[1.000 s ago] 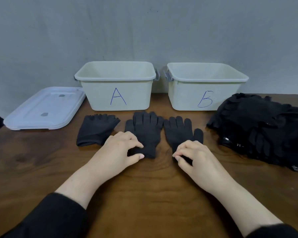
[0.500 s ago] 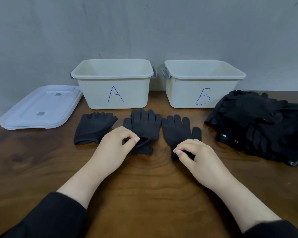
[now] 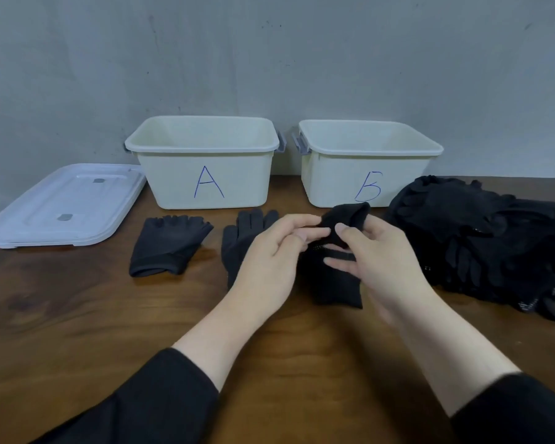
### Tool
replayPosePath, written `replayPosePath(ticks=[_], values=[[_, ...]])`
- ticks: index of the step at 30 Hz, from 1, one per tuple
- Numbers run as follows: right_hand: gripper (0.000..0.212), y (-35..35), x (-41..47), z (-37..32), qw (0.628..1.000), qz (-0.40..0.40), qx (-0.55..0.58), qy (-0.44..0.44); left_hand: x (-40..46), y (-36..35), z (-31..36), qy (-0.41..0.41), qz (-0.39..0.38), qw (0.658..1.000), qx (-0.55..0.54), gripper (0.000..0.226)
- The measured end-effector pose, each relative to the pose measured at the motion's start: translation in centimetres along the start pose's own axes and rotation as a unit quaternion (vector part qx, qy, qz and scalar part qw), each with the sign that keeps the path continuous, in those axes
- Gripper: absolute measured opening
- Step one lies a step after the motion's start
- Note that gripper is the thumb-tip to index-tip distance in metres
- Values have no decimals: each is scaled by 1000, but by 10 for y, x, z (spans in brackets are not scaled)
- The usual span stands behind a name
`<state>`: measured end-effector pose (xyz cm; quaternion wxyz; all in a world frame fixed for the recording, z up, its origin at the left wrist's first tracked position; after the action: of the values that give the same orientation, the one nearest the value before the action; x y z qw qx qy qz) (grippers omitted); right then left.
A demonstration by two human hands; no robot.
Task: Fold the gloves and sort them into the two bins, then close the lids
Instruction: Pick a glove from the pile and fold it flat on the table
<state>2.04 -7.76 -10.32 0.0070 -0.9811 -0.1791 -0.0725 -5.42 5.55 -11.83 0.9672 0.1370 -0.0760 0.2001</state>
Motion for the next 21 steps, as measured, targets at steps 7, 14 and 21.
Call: replayPosePath(ticks=[7, 14, 21], values=[[16, 36, 38, -48, 991, 10, -134, 26, 8, 24, -25, 28, 161, 987, -9, 23], [12, 43, 72, -92, 909, -121, -391, 83, 11, 23, -35, 22, 101, 970, 219, 26], [15, 35, 94, -113, 856, -50, -459, 232, 17, 20, -53, 74, -50, 905, 416, 40]])
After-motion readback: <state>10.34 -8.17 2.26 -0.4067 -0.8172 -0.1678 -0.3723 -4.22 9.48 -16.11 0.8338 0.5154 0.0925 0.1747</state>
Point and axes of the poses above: each hand's wrist, its own x-axis towards the middle knuckle, its own y-axis out of the back of the hand, z = x × y, the point moved 2 cm from there along x, towards the middle knuckle, and after that the axes turned 8 degrees about y, right-handed, at the moved point
